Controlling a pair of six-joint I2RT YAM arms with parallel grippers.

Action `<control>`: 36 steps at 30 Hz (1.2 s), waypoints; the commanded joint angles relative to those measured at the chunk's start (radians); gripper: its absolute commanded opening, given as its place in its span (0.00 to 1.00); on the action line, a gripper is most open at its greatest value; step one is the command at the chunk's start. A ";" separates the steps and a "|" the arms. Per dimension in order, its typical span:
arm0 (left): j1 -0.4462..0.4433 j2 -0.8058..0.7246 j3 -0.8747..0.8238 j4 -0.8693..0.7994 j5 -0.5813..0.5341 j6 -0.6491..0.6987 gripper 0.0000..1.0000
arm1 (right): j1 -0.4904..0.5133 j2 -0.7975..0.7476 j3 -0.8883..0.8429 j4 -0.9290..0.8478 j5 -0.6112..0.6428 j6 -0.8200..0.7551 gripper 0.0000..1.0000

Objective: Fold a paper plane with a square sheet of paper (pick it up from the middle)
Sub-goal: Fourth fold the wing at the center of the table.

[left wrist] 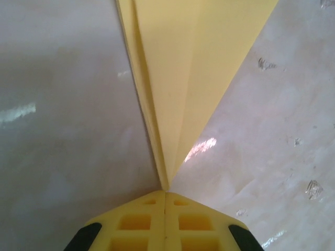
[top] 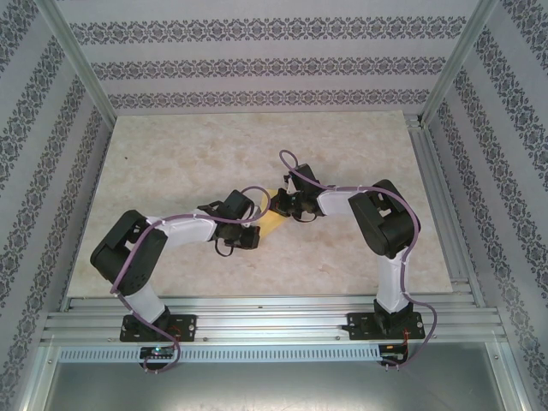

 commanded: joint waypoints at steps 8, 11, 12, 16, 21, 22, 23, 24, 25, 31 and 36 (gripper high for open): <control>0.019 -0.076 0.128 0.005 -0.031 -0.033 0.06 | -0.010 0.098 -0.039 -0.099 0.091 0.003 0.01; 0.025 -0.012 0.183 0.029 -0.009 -0.042 0.07 | -0.010 0.104 -0.038 -0.094 0.085 0.005 0.01; 0.025 0.010 0.199 0.036 -0.007 -0.047 0.07 | -0.010 0.105 -0.040 -0.091 0.086 0.007 0.01; 0.026 0.109 0.244 0.068 0.007 -0.065 0.07 | -0.011 0.109 -0.041 -0.081 0.077 0.013 0.01; 0.027 0.174 0.257 0.074 -0.019 -0.075 0.05 | -0.012 0.109 -0.039 -0.079 0.074 0.015 0.01; 0.029 0.177 0.255 0.072 -0.029 -0.074 0.05 | -0.012 0.109 -0.040 -0.078 0.074 0.015 0.01; 0.029 0.180 0.250 0.072 -0.035 -0.074 0.05 | -0.012 0.109 -0.040 -0.079 0.073 0.015 0.01; 0.031 0.181 0.247 0.071 -0.036 -0.071 0.05 | -0.012 0.109 -0.040 -0.078 0.073 0.015 0.01; 0.031 0.181 0.243 0.068 -0.040 -0.071 0.05 | -0.012 0.108 -0.041 -0.078 0.074 0.015 0.01; 0.039 0.187 0.206 0.078 -0.054 -0.068 0.05 | -0.014 0.108 -0.045 -0.078 0.074 0.015 0.01; 0.042 0.186 0.148 0.107 -0.046 -0.083 0.05 | -0.014 0.111 -0.045 -0.080 0.074 0.017 0.01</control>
